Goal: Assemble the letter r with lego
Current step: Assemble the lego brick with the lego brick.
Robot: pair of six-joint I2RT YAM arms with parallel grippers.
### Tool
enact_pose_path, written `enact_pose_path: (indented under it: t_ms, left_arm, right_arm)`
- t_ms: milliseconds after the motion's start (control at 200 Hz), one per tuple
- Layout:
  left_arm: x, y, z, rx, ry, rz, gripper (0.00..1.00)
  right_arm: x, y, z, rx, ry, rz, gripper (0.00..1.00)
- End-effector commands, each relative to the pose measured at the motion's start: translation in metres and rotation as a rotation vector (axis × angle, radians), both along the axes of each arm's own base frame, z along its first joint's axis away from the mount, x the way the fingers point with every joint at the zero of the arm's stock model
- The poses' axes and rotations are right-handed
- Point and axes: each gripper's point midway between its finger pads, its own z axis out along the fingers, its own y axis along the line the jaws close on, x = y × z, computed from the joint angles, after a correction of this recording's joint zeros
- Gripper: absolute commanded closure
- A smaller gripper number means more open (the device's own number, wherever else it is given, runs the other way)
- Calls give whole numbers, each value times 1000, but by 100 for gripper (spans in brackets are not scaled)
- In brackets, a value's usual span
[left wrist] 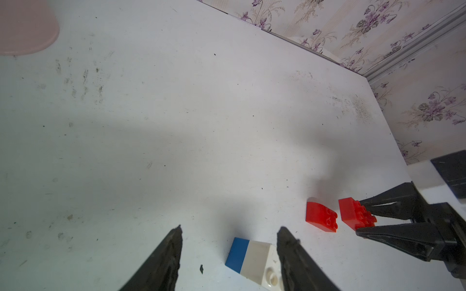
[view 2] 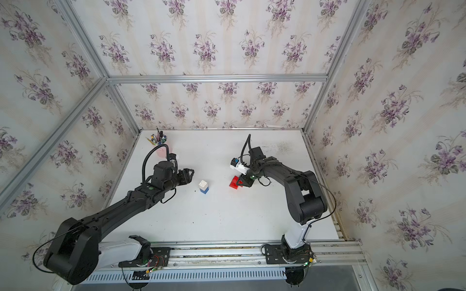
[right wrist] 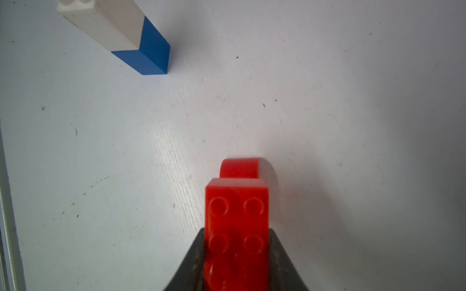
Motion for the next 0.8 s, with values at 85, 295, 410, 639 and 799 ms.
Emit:
enact_pose_path:
  t_ms: [85,295,410,639,799]
  left_arm:
    - [0,4,-1,20,-12,11,38]
    - [1,4,-1,19,-14,11,38]
    - [0,4,-2,20,-8,11,38]
    - [0,4,-4,21,-5,12,38]
    - [-1,5,-4,23,-5,14,38]
  right_arm:
    - [4,-10,-10,-97,-40,-7,100]
    - [7,-11,-16,-113,-62,-11,100]
    - [8,-7,-11,-92,-84,-5,100]
    - [2,1,-18,-93,-64,25,100]
    - [-1,3,-20,-104,-62,37,100]
